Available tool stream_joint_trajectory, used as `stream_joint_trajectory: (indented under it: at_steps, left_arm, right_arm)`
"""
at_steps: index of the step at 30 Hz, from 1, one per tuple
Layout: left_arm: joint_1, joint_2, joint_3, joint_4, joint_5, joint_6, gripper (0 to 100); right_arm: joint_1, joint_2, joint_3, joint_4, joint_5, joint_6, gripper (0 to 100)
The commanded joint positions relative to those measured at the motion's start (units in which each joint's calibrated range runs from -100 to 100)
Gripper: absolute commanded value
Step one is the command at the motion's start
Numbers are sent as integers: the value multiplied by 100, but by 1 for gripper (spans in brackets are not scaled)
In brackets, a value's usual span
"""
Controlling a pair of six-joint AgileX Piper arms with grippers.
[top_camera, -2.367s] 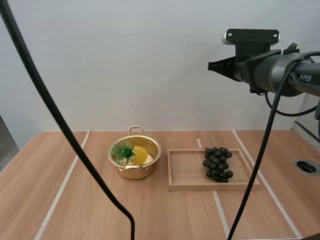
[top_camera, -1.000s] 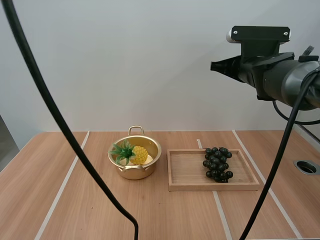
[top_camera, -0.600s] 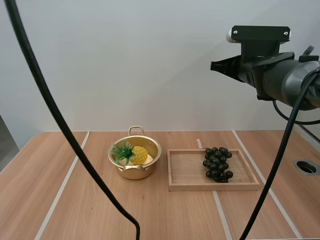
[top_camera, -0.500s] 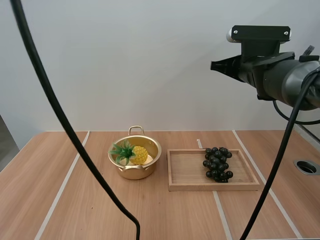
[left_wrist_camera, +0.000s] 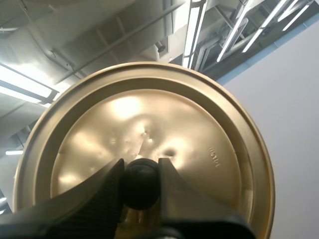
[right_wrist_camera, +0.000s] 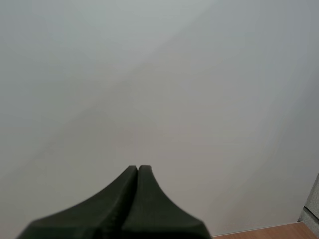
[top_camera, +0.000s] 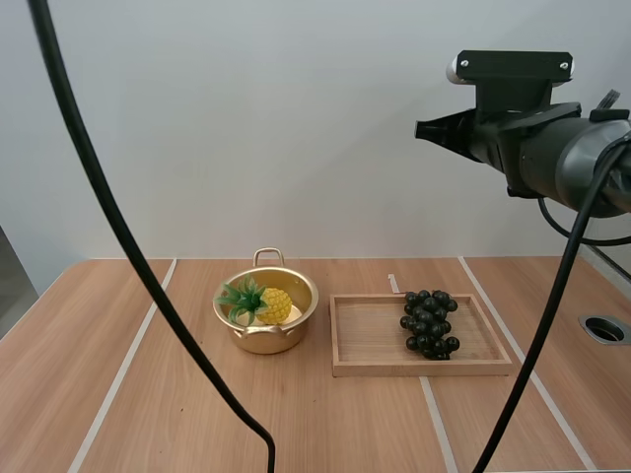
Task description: Open the pot, put the pineapple inside, and close it
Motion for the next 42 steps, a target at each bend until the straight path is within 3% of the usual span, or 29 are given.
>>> stream_joint_trajectory:
  at_steps: [1,11,24,34,42]
  left_arm:
    - [-1,91,-12,27,200,-61,0]
    - [-1,293,-12,174,1331,-61,0]
    - [-1,659,14,167,1378,-156,0]
    - [-1,632,565,136,1378,-180,0]
    - [-1,444,2029,129,1378,-169,0]
  right_arm:
    - [-14,-99,36,-80,-53,-7,0]
    - [-14,-99,36,-80,-53,-7,0]
    - [-14,-136,36,-80,-53,-7,0]
    - [-14,-559,36,-80,-53,-7,0]
    - [-14,-548,36,-80,-53,-7,0]
